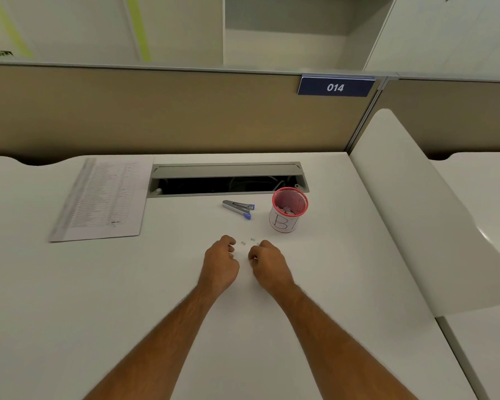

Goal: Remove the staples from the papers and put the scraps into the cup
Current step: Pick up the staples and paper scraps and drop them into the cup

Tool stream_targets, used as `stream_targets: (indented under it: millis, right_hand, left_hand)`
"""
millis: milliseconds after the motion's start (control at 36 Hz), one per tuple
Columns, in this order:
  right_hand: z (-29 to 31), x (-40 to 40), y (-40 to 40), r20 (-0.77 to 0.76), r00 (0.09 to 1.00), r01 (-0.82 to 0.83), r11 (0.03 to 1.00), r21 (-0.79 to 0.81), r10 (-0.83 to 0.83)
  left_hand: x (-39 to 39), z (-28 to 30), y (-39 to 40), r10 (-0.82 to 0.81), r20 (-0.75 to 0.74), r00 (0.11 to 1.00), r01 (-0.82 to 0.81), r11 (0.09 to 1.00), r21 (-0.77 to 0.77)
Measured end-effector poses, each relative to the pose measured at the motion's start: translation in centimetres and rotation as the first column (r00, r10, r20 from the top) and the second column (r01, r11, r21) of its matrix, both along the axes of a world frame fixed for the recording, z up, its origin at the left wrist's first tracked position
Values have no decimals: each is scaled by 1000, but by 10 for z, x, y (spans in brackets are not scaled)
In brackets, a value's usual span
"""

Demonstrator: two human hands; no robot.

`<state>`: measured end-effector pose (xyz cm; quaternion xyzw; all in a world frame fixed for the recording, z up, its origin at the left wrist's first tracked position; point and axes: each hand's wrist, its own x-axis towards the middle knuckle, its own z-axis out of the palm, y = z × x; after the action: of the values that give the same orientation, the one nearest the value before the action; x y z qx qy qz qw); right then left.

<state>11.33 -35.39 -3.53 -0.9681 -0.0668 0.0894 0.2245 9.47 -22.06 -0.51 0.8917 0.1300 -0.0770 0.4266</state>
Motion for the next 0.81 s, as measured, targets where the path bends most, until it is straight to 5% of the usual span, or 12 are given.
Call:
stream_targets:
  millis: [361,611,806]
  right_hand:
    - [13,11,-6,-119,992,23,999,-49,-29]
    - [25,5,-28,-198,954,275,924,266,-227]
    - [64,13,-38,-70,965,254,840,479,-252]
  left_hand:
    - [-1,3,-4,-29,52,998,27,999,43]
    - [-6,0,-5,-29,37,999,27,999,33]
    - [4,8,-19,-89,35,995,88,996,36]
